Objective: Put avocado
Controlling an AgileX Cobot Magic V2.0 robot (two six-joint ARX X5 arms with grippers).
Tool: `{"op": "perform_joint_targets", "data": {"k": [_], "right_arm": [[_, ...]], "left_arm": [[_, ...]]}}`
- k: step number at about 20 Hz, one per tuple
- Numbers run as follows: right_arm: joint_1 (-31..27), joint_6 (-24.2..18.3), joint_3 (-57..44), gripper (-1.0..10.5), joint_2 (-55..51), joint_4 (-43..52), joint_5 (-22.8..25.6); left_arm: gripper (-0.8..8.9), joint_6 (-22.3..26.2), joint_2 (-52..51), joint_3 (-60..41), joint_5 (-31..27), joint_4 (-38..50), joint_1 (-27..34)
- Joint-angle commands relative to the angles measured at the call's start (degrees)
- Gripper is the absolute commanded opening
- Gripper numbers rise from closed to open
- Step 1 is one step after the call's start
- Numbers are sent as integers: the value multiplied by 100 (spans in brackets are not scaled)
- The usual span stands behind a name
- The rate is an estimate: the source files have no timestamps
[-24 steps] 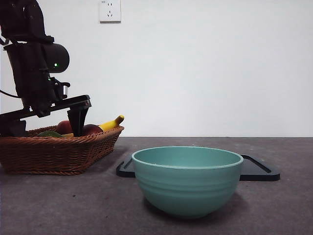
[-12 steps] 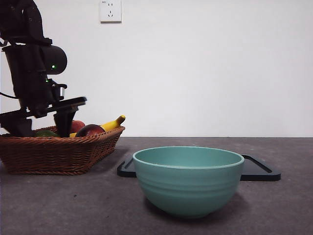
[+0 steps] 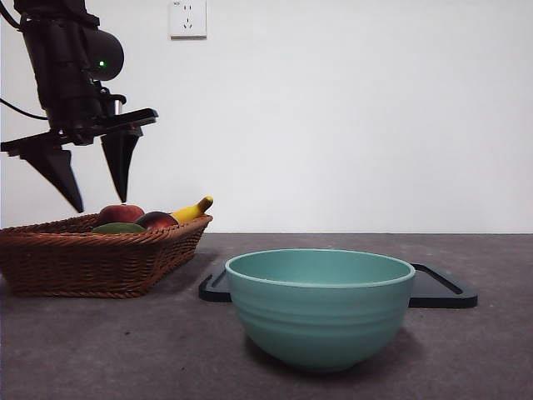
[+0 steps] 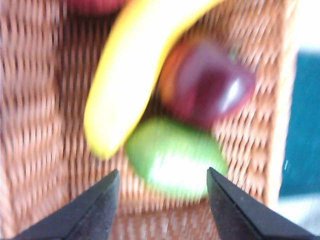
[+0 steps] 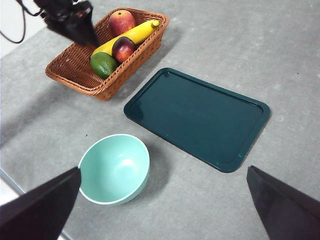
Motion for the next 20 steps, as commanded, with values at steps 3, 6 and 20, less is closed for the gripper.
{"op": "perform_joint_targets", "data": {"k": [3, 6, 20], "right_arm": [[20, -2, 96, 686, 15, 55, -17], [20, -2, 96, 686, 15, 50, -20], [20, 105, 96, 686, 15, 48, -37]], "left_arm": [[568, 83, 409, 151, 33, -35, -168], [563, -120, 601, 151, 33, 216, -289], [90, -105, 1193, 153, 35, 291, -389]]}}
